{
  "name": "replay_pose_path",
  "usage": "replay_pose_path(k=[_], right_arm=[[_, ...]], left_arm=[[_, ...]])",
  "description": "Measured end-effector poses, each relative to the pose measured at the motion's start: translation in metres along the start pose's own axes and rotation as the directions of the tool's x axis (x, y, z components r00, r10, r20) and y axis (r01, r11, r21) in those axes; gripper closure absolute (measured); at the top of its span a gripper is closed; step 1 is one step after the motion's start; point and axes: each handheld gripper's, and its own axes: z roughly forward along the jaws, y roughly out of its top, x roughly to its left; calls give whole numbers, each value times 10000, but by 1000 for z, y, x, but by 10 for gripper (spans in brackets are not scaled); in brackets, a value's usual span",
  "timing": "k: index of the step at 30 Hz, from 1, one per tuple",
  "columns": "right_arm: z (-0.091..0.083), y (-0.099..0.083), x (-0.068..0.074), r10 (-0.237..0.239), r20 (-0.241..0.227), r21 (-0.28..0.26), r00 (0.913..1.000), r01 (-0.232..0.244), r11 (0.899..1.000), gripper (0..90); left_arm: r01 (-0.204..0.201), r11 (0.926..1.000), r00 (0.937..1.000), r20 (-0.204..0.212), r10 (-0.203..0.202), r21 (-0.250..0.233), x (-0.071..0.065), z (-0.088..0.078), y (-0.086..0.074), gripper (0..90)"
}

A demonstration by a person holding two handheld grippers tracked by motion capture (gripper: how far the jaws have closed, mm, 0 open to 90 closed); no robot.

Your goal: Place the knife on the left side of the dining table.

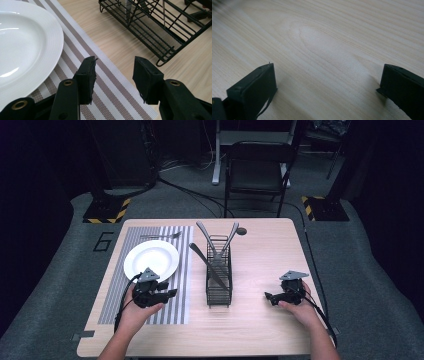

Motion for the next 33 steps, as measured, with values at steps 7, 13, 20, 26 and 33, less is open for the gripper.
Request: replay_pose_path(k=[7, 13, 20, 26, 33], right_arm=[[0, 0, 0, 1, 2, -1, 10000, -1, 10000, 0], [0, 0, 0, 2, 1, -1, 10000, -2, 10000, 0], [0, 0, 0, -3, 2, -1, 10000, 3, 10000, 0], [0, 0, 0, -1, 0, 1, 10000, 1, 10000, 0], [0, 0, 0, -1, 1, 0, 10000, 1, 10000, 0]], left_arm=[[60, 9996, 10000, 71, -58, -260, -2, -6, 19, 527], [-25, 9993, 10000, 30, 26, -370, -5, -10, 35, 536], [163, 9985, 9999, 43, -161, -515, -5, -12, 49, 560], [358, 9980, 9993, 134, -352, -520, -4, -13, 58, 596], [295, 9979, 9995, 100, -290, -572, -8, -12, 73, 604]])
